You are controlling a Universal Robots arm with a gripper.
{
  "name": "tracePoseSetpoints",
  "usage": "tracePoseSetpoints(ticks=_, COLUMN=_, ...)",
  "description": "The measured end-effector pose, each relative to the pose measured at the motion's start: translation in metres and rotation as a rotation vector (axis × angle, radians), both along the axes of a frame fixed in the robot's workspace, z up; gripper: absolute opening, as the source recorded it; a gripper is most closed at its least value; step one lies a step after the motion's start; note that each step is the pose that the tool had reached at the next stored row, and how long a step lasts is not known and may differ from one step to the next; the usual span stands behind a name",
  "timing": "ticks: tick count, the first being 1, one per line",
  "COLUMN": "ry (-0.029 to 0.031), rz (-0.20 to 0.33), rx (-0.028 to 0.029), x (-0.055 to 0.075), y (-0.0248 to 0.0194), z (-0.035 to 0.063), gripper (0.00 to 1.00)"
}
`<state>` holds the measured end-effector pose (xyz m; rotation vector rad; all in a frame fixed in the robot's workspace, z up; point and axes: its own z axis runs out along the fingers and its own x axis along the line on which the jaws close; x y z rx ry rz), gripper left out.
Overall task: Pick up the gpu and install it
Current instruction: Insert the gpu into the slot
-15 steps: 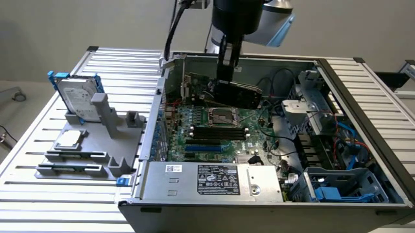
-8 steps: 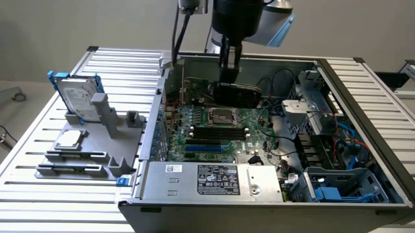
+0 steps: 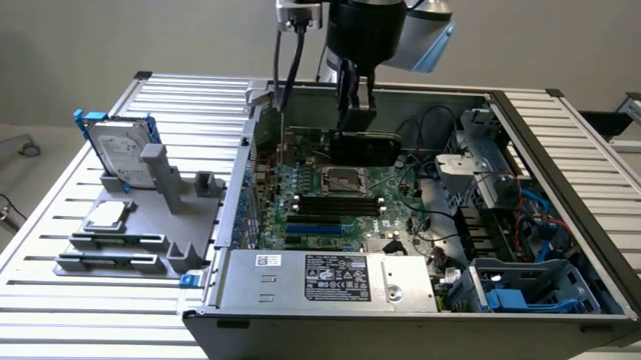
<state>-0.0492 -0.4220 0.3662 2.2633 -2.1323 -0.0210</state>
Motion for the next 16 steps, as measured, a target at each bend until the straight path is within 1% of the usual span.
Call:
tracePoseSetpoints(ticks=3, ry=-0.0007, rz=0.002, rx=-0.0002, x=-0.011, y=-0.0005, z=-0.0040, gripper=0.26)
tracePoseSetpoints(ticks=5, ry=-0.0020, rz=0.002, rx=-0.0003, x=-0.019, y=-0.0018, z=-0.0064, gripper=0.26)
tracePoseSetpoints(ticks=6, ry=-0.0020, rz=0.002, rx=0.0000, x=-0.021, y=-0.0033, z=-0.0073, gripper=0.26)
tracePoseSetpoints(ticks=8, ry=-0.0021, rz=0.002, rx=-0.0001, x=-0.023, y=-0.0084, z=-0.0089, gripper=0.26)
tracePoseSetpoints(ticks=10, ry=-0.0020, rz=0.002, rx=-0.0002, x=-0.024, y=-0.0149, z=-0.0113, gripper=0.26)
tracePoseSetpoints(ticks=12, ry=-0.0020, rz=0.002, rx=-0.0002, x=-0.024, y=-0.0204, z=-0.0145, gripper=0.26)
tracePoseSetpoints(ticks=14, ry=-0.0021, rz=0.002, rx=0.0001, x=-0.025, y=-0.0235, z=-0.0183, gripper=0.26)
tracePoseSetpoints(ticks=16, ry=-0.0021, rz=0.002, rx=-0.0001, x=-0.026, y=-0.0256, z=-0.0218, gripper=0.26)
